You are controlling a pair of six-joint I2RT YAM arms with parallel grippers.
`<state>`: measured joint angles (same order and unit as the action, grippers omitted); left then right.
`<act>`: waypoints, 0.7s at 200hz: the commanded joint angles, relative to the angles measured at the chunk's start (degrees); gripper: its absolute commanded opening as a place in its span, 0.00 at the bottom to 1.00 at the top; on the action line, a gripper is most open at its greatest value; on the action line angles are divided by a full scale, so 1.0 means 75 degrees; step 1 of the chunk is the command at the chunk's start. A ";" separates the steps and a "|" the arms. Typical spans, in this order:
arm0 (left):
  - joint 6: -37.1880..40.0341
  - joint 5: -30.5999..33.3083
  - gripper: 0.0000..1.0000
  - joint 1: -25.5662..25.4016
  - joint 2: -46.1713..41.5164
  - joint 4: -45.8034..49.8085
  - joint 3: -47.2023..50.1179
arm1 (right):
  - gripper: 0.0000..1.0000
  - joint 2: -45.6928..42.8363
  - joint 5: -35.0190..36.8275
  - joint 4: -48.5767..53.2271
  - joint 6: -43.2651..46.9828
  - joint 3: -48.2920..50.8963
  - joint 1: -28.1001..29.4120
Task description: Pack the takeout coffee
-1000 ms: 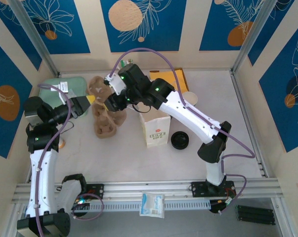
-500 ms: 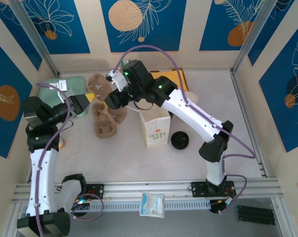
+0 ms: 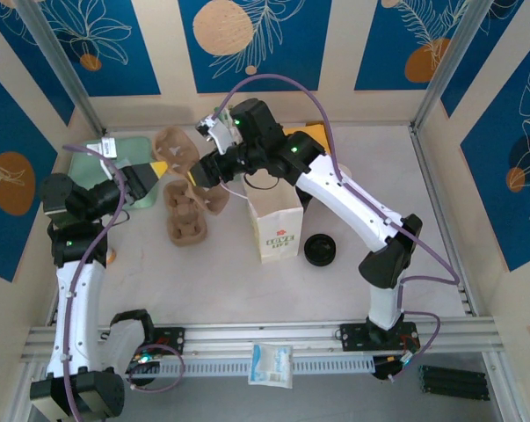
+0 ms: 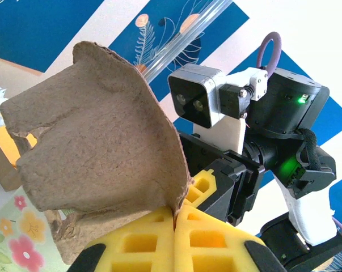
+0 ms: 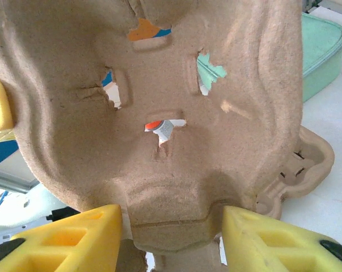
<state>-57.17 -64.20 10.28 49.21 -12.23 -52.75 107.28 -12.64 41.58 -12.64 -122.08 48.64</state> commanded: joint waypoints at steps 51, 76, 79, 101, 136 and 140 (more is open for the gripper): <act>-0.0184 -0.0263 0.00 0.0087 -0.0061 -0.0526 0.0065 | 0.42 0.0633 0.0209 0.0721 0.0294 -0.1199 0.0415; -0.0183 -0.0261 0.00 0.0092 -0.0059 -0.0535 0.0063 | 0.38 0.0649 0.0209 0.0724 0.0279 -0.1242 0.0437; -0.0182 -0.0263 0.00 0.0089 -0.0058 -0.0537 0.0073 | 0.38 0.0648 0.0201 0.0719 0.0275 -0.1238 0.0440; -0.0183 -0.0264 0.00 0.0082 -0.0049 -0.0543 0.0073 | 0.36 0.0615 0.0250 0.0703 0.0273 -0.1185 0.0428; -0.0193 -0.0229 0.00 0.0083 -0.0047 -0.0558 0.0096 | 0.31 0.0555 0.0277 0.0660 0.0252 -0.1109 0.0414; -0.0186 -0.0217 0.00 0.0082 -0.0046 -0.0546 0.0095 | 0.31 0.0544 0.0279 0.0662 0.0252 -0.1109 0.0411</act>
<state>-58.24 -64.49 10.61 49.25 -14.33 -52.23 111.50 -10.26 46.37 -11.31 -129.43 50.96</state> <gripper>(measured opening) 0.057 0.319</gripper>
